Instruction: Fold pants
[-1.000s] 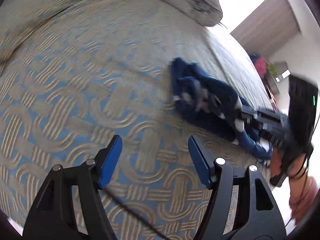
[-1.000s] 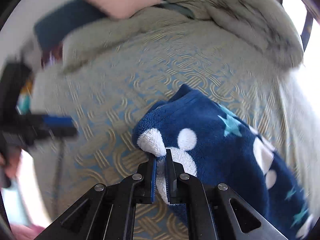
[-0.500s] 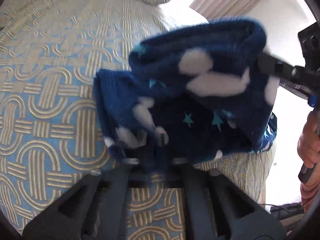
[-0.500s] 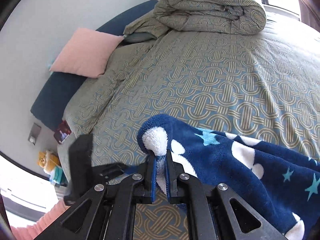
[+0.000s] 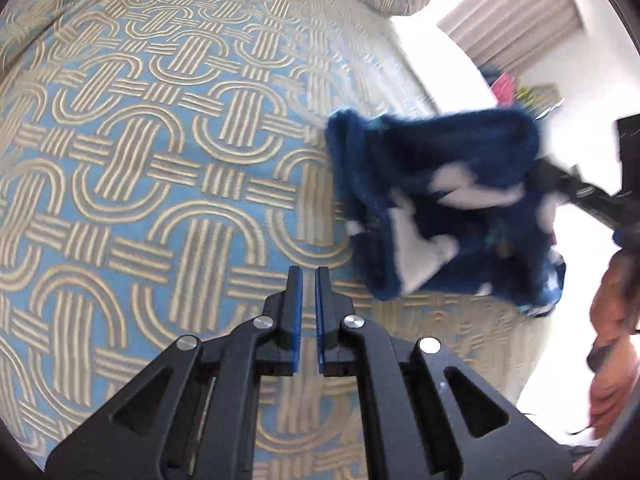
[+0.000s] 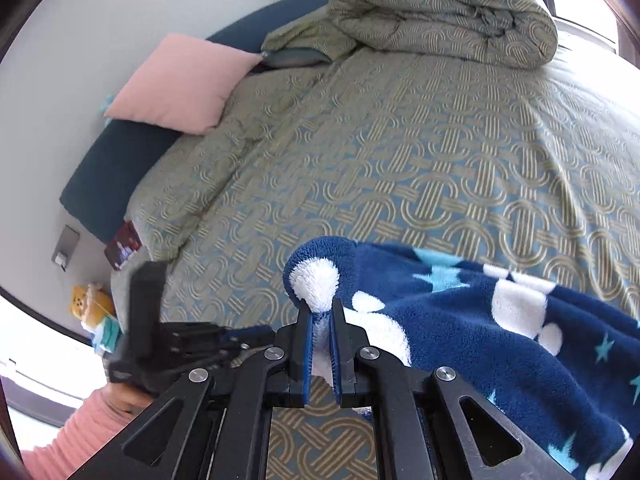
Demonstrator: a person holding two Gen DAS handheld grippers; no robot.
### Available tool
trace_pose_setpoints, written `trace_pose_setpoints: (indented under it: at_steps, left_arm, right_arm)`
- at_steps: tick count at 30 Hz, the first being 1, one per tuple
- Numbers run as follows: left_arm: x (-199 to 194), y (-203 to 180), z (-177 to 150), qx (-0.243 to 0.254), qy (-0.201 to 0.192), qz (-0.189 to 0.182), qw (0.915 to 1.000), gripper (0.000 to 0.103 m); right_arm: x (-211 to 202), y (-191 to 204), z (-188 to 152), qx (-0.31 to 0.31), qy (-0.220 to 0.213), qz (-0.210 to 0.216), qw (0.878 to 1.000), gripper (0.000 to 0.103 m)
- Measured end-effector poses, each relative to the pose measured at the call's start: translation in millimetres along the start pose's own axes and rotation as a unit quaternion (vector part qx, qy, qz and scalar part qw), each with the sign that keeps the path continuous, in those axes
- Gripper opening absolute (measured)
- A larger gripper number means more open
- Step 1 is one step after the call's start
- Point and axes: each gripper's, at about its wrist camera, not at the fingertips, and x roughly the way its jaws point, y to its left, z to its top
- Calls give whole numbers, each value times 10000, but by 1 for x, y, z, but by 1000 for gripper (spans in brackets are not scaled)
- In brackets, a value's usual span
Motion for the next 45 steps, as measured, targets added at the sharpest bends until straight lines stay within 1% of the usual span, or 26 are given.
trace_pose_setpoints:
  at_steps: [2, 4, 6, 9, 11, 12, 13, 14, 15, 17, 19, 21, 24, 27, 29, 31, 33, 34, 36, 37, 38, 39, 40, 43, 44, 45]
  left_arm:
    - [-6, -9, -5, 168, 0, -170, 9997, 23]
    - [-3, -25, -10, 518, 31, -195, 9985, 62]
    - [2, -41, -13, 850, 0, -274, 9960, 69]
    - [21, -63, -9, 1290, 134, -299, 9911, 70]
    - [42, -75, -4, 1574, 262, -42, 9872, 70]
    - [52, -81, 0, 1711, 385, 25, 9845, 54]
    - [58, -81, 4, 1771, 471, 31, 9831, 7]
    - [62, -82, 12, 1719, 586, -31, 9834, 10]
    - [63, -80, 20, 1577, 605, -129, 9855, 7]
    - [57, -69, 39, 1202, 500, -443, 9905, 7]
    - [52, -49, 51, 738, 586, -805, 9923, 7]
    - [49, -34, 51, 586, 669, -741, 9933, 7]
    - [45, -14, 35, 540, 931, -524, 9928, 10]
    - [35, -13, 19, 633, 936, -426, 9927, 13]
    - [29, -18, 17, 598, 825, -536, 9933, 28]
    - [19, -17, 22, 549, 643, -618, 9945, 66]
    - [16, -25, 28, 516, 367, -696, 9956, 76]
    - [20, -31, 31, 519, 333, -764, 9952, 76]
    - [34, -37, 35, 464, 428, -784, 9949, 76]
    - [46, -40, 34, 471, 557, -675, 9950, 72]
    - [54, -43, 31, 550, 693, -617, 9942, 58]
    - [60, -48, 28, 645, 848, -570, 9927, 8]
    - [64, -52, 22, 668, 980, -445, 9919, 11]
    - [39, -56, 2, 795, 589, -497, 9938, 10]
    - [35, -49, -1, 744, 617, -430, 9944, 9]
    - [36, -38, -4, 597, 692, -203, 9956, 9]
  right_arm:
    - [0, -6, 1, 199, -26, 62, 9998, 7]
    - [-8, -13, 6, 340, -131, 142, 9992, 7]
    - [-20, -15, 14, 326, -269, 118, 9990, 7]
    - [-35, -15, 22, 238, -402, 43, 9989, 7]
    - [-41, -14, 23, 228, -421, 45, 9988, 7]
    - [-42, -13, 23, 221, -417, 39, 9989, 7]
    - [-42, -13, 23, 215, -406, 35, 9989, 7]
    - [-41, -13, 22, 210, -383, 33, 9990, 7]
    - [-40, -13, 21, 218, -362, 29, 9991, 7]
    - [-41, -15, 20, 266, -360, 40, 9990, 7]
    - [-42, -15, 20, 320, -404, 64, 9987, 7]
    - [-45, -16, 21, 362, -442, 106, 9983, 7]
    - [-49, -15, 22, 320, -485, 119, 9982, 7]
    - [-50, -12, 22, 262, -495, 129, 9983, 7]
    - [-48, -11, 21, 248, -483, 116, 9985, 7]
    - [-46, -11, 21, 282, -472, 112, 9984, 7]
    - [-46, -12, 21, 335, -476, 129, 9982, 7]
    - [-48, -12, 20, 346, -482, 136, 9981, 7]
    - [-51, -12, 20, 323, -499, 113, 9982, 7]
    - [-53, -12, 21, 315, -513, 96, 9981, 7]
    - [-55, -12, 21, 324, -538, 92, 9980, 7]
    - [-58, -12, 22, 333, -565, 100, 9978, 7]
    - [-60, -11, 23, 337, -591, 105, 9976, 7]
    - [-68, -8, 25, 286, -705, 150, 9970, 7]
    - [-70, -7, 25, 253, -741, 172, 9968, 7]
    - [-70, -6, 25, 230, -752, 184, 9967, 7]
